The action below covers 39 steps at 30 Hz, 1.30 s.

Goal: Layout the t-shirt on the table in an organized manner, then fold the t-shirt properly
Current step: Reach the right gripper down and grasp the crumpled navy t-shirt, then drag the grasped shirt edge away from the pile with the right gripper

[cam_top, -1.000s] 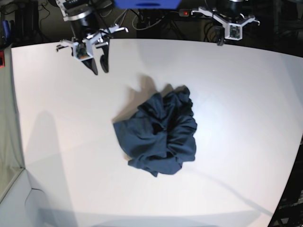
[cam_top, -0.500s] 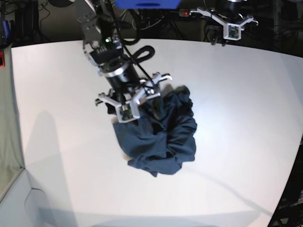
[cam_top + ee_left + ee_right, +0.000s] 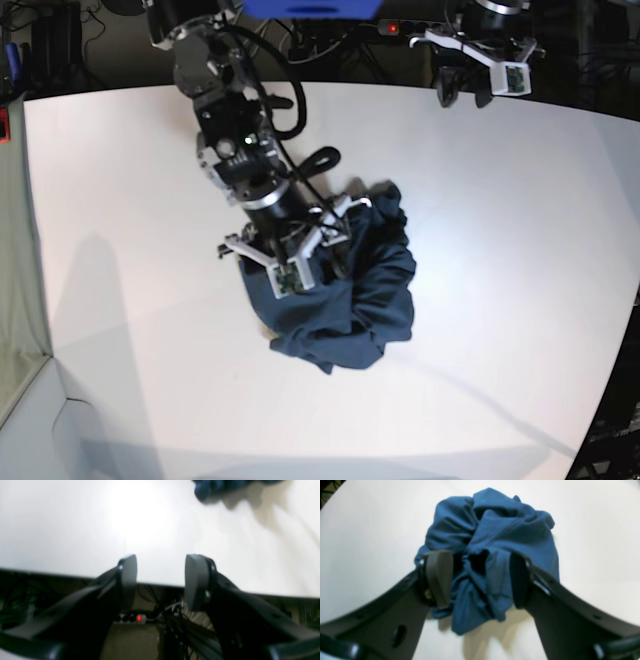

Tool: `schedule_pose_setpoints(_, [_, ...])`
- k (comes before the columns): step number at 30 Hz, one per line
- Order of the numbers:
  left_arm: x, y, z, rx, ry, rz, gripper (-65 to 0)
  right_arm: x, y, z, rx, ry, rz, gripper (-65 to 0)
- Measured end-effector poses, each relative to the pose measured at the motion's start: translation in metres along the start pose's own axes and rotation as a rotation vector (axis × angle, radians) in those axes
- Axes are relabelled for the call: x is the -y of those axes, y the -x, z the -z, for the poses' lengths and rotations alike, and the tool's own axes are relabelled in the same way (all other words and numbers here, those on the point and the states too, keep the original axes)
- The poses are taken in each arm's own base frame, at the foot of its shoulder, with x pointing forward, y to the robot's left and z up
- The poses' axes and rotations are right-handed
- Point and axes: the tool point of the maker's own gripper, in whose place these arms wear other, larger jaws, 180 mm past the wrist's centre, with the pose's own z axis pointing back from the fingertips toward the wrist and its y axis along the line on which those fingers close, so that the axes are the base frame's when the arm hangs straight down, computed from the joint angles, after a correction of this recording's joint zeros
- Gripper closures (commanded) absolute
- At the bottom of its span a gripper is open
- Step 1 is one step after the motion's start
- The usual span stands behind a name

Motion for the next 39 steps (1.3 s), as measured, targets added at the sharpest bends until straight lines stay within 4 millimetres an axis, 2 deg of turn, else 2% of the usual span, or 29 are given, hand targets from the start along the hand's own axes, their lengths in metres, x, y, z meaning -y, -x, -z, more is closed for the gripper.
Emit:
schedule_pose_setpoints(3, [0.000, 0.000, 0.000, 0.001, 0.000, -0.001, -30.2, 0.004, 0.004, 0.008, -0.013, 0.006, -0.008, -37.1])
schedule_pose_setpoints(9, [0.001, -0.007, 0.005, 0.020, 0.002, -0.001, -30.2, 0.006, 0.027, 0.023, -0.087, 0.008, -0.018, -36.4])
schedule_pose_setpoints(11, [0.001, -0.006, 0.004, 0.018, 0.002, -0.001, -30.2, 0.008, 0.029, 0.027, -0.088, 0.010, -0.021, -30.8])
schedule_pose_setpoints(12, [0.000, -0.005, 0.005, 0.015, 0.002, -0.001, -30.2, 0.008, 0.030, 0.029, -0.085, 0.011, -0.023, -25.7])
schedule_pose_setpoints(15, [0.001, -0.009, 0.007, 0.026, 0.003, 0.000, -30.2, 0.011, 0.039, 0.036, -0.112, 0.015, -0.031, -3.5])
schedule_pose_setpoints(16, [0.000, -0.009, 0.007, 0.028, 0.002, 0.000, -30.2, 0.012, 0.044, 0.039, -0.132, 0.017, -0.035, 0.0])
schedule_pose_setpoints(18, [0.000, -0.009, 0.007, 0.026, 0.002, -0.001, -30.2, 0.019, 0.044, 0.041, -0.137, 0.031, -0.028, -0.1])
schedule_pose_setpoints(20, [0.001, -0.009, 0.007, 0.026, 0.002, -0.001, -30.2, 0.036, 0.031, 0.036, -0.099, 0.071, -0.003, 0.0])
schedule_pose_setpoints(22, [0.000, -0.009, 0.007, 0.026, 0.001, 0.000, -30.2, 0.056, 0.006, 0.026, -0.038, 0.121, 0.024, 0.0])
schedule_pose_setpoints(27, [0.000, -0.009, 0.007, 0.026, 0.001, 0.000, -30.2, 0.094, -0.088, -0.016, 0.242, 0.224, 0.032, 0.0])
schedule_pose_setpoints(30, [0.001, -0.010, 0.008, 0.031, 0.002, -0.001, -30.2, 0.126, -0.115, -0.043, 0.320, 0.310, 0.071, 0.0])
schedule_pose_setpoints(33, [0.001, -0.014, 0.009, 0.044, 0.004, 0.000, -30.2, 0.168, -0.121, -0.063, 0.340, 0.425, 0.112, 0.0])
schedule_pose_setpoints(35, [0.004, -0.017, 0.012, 0.053, 0.011, -0.002, -30.2, 0.198, -0.113, -0.074, 0.339, 0.505, 0.167, 0.0])
schedule_pose_setpoints(37, [0.005, -0.023, 0.016, 0.071, 0.016, -0.004, -30.5, 0.230, -0.090, -0.085, 0.301, 0.605, 0.232, 0.0])
schedule_pose_setpoints(39, [0.006, -0.027, 0.018, 0.084, 0.016, -0.008, -30.6, 0.252, -0.058, -0.083, 0.229, 0.666, 0.300, 0.0])
